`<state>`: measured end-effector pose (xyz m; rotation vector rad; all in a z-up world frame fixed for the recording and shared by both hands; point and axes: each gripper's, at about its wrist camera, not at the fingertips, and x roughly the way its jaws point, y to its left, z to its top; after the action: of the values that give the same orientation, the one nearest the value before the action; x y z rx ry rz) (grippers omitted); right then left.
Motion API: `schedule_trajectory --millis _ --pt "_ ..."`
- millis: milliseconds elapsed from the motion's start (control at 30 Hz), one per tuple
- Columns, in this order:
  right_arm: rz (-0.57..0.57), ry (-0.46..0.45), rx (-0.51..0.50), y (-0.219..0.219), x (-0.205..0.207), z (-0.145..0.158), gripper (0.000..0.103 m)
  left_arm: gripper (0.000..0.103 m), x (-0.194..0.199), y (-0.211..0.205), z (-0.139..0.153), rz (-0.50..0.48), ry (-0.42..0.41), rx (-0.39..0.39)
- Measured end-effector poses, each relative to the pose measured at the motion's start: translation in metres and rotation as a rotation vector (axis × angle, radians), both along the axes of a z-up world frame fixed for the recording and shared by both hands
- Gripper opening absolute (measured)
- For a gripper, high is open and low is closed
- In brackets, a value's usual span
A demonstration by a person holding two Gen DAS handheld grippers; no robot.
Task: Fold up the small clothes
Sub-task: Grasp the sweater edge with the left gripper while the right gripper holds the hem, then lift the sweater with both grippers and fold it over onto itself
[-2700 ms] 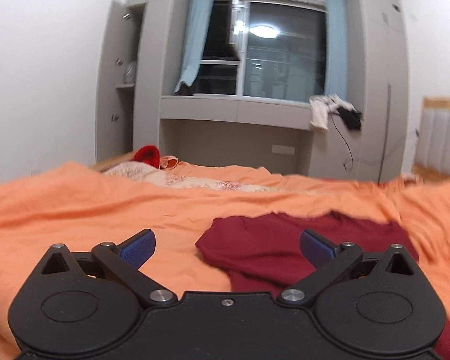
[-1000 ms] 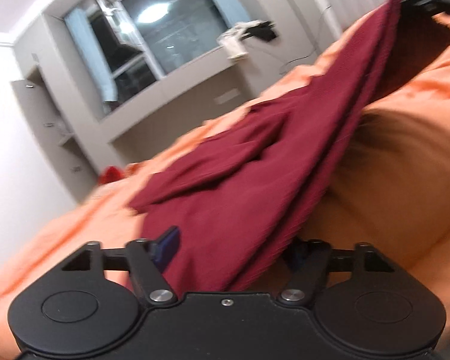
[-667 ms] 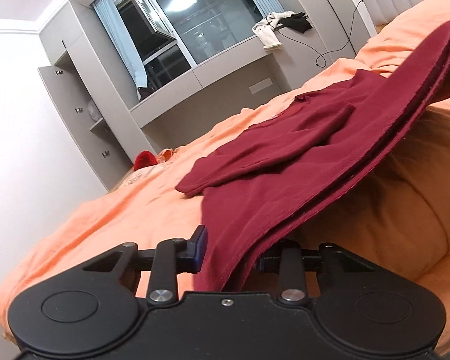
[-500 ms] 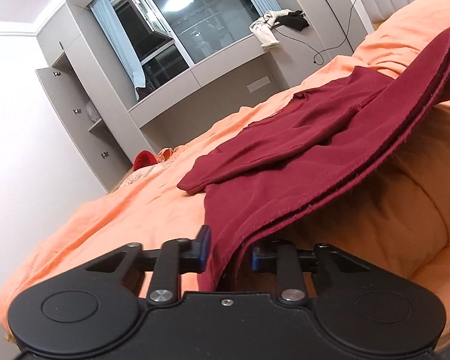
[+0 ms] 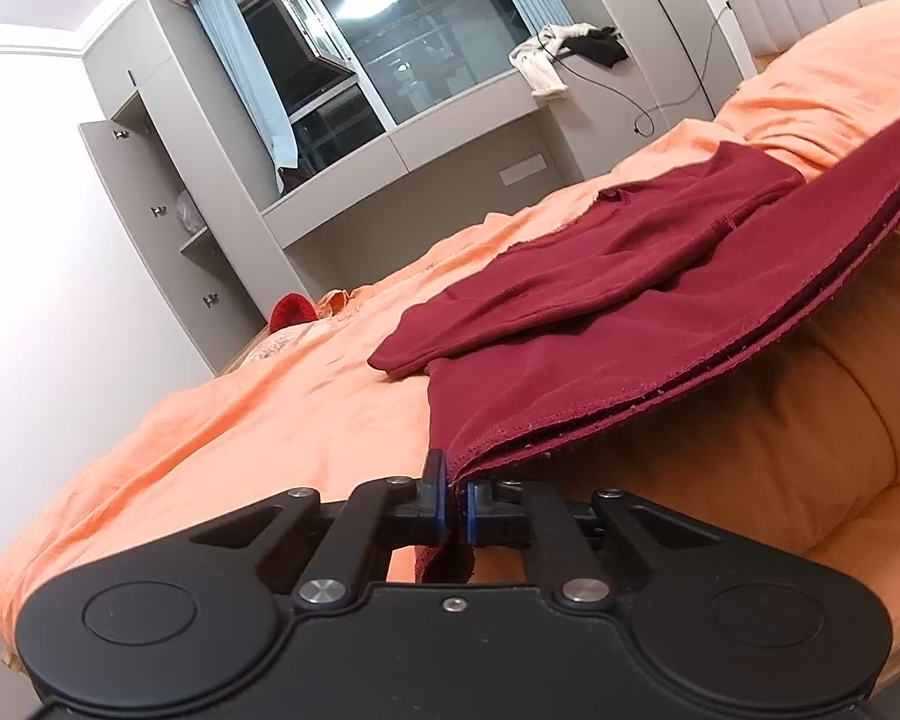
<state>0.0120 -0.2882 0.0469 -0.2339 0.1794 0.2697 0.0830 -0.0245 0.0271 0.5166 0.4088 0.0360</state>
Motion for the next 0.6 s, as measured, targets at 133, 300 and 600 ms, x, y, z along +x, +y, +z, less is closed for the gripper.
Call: schedule_trajectory --millis 133,300,600 --pt "-0.020 -0.008 -0.007 0.000 -0.006 0.000 0.005 0.005 -0.006 0.002 0.006 0.000 -0.050 -0.051" --pt "-0.034 -0.047 0.017 -0.005 -0.023 0.001 0.005 0.005 -0.024 0.001 0.023 -0.003 -0.103 -0.077" --pt "-0.032 -0.122 0.034 -0.018 -0.081 0.015 0.005 0.005 -0.078 0.003 0.061 -0.044 -0.170 -0.142"
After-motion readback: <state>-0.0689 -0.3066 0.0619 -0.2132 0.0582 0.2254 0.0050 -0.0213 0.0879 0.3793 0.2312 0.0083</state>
